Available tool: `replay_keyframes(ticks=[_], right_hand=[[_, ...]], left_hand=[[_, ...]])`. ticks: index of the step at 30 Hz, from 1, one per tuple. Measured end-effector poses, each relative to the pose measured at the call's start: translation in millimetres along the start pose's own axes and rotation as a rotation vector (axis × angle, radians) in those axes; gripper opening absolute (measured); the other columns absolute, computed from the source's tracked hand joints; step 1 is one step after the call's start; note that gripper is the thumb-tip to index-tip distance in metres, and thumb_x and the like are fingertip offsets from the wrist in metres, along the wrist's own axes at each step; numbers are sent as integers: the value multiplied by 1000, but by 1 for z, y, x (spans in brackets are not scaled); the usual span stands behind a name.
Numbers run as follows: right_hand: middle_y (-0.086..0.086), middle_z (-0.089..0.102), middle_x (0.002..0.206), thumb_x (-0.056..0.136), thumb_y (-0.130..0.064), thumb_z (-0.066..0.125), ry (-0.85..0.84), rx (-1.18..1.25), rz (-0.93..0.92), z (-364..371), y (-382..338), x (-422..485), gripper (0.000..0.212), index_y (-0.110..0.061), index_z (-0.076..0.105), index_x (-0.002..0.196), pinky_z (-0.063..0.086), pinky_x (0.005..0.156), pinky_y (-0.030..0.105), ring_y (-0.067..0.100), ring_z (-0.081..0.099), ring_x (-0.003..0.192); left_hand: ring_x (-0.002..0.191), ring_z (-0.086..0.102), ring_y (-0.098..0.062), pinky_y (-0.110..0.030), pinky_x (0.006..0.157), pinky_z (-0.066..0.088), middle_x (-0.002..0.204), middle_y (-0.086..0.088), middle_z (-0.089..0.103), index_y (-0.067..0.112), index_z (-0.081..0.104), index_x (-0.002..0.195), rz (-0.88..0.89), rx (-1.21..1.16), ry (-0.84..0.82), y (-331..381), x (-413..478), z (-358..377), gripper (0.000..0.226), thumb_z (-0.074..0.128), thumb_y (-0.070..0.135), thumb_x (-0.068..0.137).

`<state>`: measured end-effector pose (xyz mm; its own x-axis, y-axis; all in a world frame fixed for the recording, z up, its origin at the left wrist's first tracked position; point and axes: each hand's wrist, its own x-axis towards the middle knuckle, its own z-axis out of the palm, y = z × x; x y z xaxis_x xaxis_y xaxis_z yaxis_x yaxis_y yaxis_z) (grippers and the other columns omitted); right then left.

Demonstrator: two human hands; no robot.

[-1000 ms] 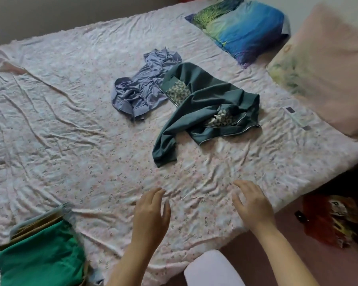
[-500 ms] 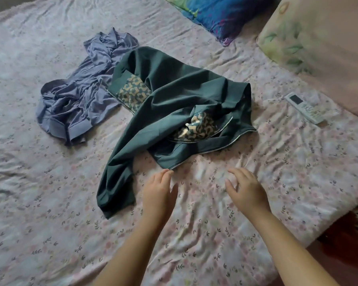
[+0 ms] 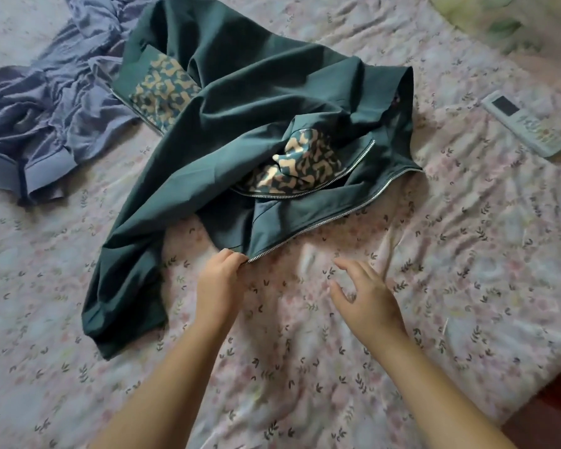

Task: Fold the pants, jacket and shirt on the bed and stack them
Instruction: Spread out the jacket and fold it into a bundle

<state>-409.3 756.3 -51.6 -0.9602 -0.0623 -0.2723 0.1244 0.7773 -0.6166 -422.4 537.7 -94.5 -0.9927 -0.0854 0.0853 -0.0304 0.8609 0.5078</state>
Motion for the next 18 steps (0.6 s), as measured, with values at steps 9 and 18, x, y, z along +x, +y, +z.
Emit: replay_keyframes(ticks=[9,18], right_hand=[[-6,53,125,91,-23,53,79,116,56,13,-13,-74,36,-19,52,127,35,82,17,4,47,105],[-1,54,121,90,-21,54,92,149,215,12,4,-133,35,-18,53,125,36,80,22,9,48,101]], left_hand=[[56,50,-13,-23,55,29,60,-1,59,11,64,66,-99,-108,-114,21,-100,-41,21,60,28,77],[62,43,-10,-19,53,33,59,9,40,17,47,67,-251,54,-617,37,-187,-72,35,49,41,92]])
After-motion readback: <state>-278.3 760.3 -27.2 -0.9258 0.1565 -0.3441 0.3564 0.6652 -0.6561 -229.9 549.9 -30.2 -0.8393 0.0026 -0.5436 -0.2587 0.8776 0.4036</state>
